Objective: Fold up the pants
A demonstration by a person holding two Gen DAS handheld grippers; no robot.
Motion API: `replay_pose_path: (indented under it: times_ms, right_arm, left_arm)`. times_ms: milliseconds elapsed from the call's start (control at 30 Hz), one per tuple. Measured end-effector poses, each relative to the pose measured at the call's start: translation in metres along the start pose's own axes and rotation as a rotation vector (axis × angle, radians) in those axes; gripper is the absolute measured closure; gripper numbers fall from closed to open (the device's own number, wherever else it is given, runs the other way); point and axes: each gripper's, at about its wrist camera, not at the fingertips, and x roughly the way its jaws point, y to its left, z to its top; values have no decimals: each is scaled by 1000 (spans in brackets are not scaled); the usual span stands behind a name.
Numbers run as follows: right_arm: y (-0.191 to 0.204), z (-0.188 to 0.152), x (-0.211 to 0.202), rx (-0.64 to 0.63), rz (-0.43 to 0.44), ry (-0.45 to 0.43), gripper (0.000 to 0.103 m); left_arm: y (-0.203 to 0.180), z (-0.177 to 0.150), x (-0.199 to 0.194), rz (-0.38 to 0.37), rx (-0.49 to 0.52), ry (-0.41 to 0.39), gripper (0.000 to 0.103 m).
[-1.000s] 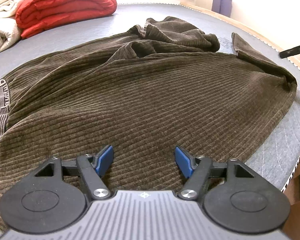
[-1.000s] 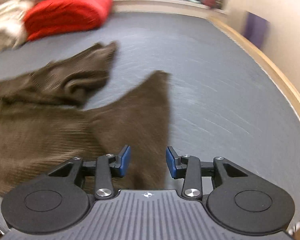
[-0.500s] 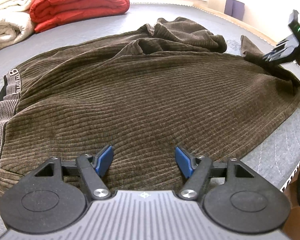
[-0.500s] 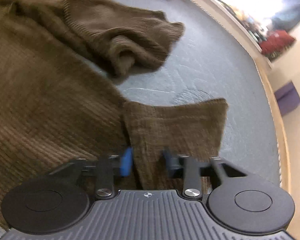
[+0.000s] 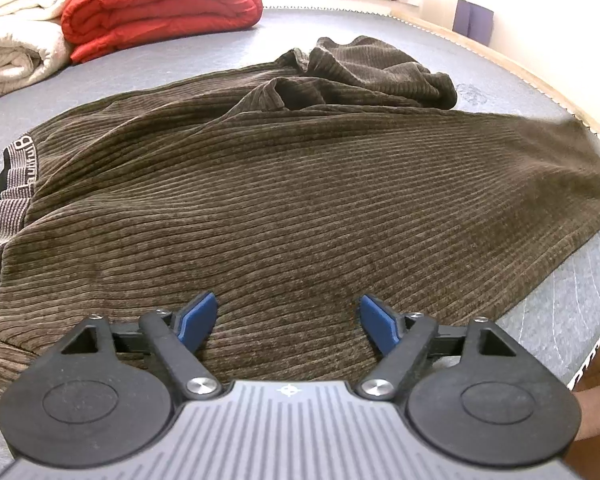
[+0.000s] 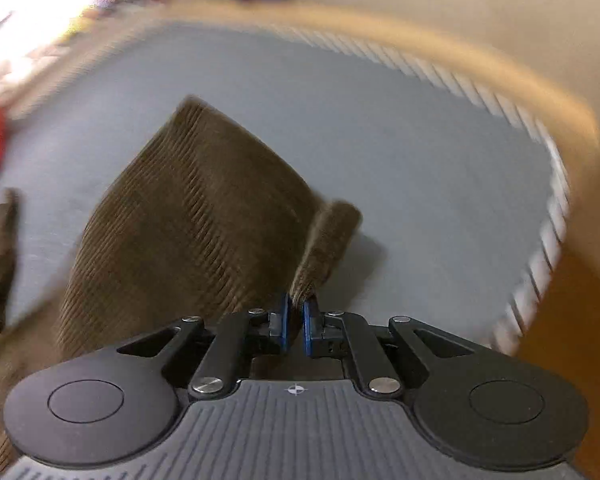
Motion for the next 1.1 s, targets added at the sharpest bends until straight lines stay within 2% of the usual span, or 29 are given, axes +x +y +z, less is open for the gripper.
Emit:
replay_pose_path:
  times_ms: [67, 167, 233, 367, 400, 433, 500, 600, 700, 767, 867, 900, 933, 1000, 1033, 1100]
  right_arm:
    - [-23, -6, 7, 90, 34, 48, 95]
    - [-30, -4, 8, 143, 75, 53, 90]
    - [-32, -2, 11, 191, 91, 68, 80]
    - [-47, 2, 17, 369, 93, 71, 81]
    - [-51, 1, 13, 398, 81, 60, 94]
    - [-53, 2, 11, 413, 57, 46, 96]
    - [-55, 4, 4, 428, 24, 11, 97]
    - [-57, 10, -8, 434, -69, -83, 97]
    - [-66, 6, 4, 498, -104, -3, 94]
    - [-66, 6, 4, 491, -141, 1, 89]
    - [-53, 14, -12, 416, -275, -89, 85]
    - [-50, 15, -17, 396, -286, -114, 81]
    - [-48, 16, -21, 384, -280, -136, 80]
    - [-40, 18, -30, 363, -250, -165, 80]
    - [-33, 19, -34, 345, -227, -176, 80]
    - [-16, 19, -42, 314, -181, -197, 80]
  left_arm:
    - [-1, 0, 0, 4, -1, 2, 20]
    - [-2, 1, 0, 10, -3, 5, 20]
    - [-3, 0, -2, 13, -2, 6, 20]
    - [-4, -3, -5, 12, -3, 15, 20]
    - [-5, -4, -7, 13, 1, 18, 20]
    - [-6, -4, -8, 12, 5, 24, 20]
    - [-8, -6, -11, 11, 11, 39, 20]
    - [-12, -7, -16, 15, 24, 68, 20]
    - [-11, -8, -19, 16, 12, 90, 20]
    - [-9, -6, -21, 10, -2, 110, 20]
    - [-3, -1, -26, -9, -35, 138, 22]
    - [-1, 1, -29, -13, -46, 129, 24]
    - [3, 2, -33, -1, -57, 105, 30]
    - [8, 5, -38, 48, -69, 68, 32]
    - [12, 6, -36, 66, -79, 72, 35]
    - [20, 4, -23, 71, -109, 144, 36]
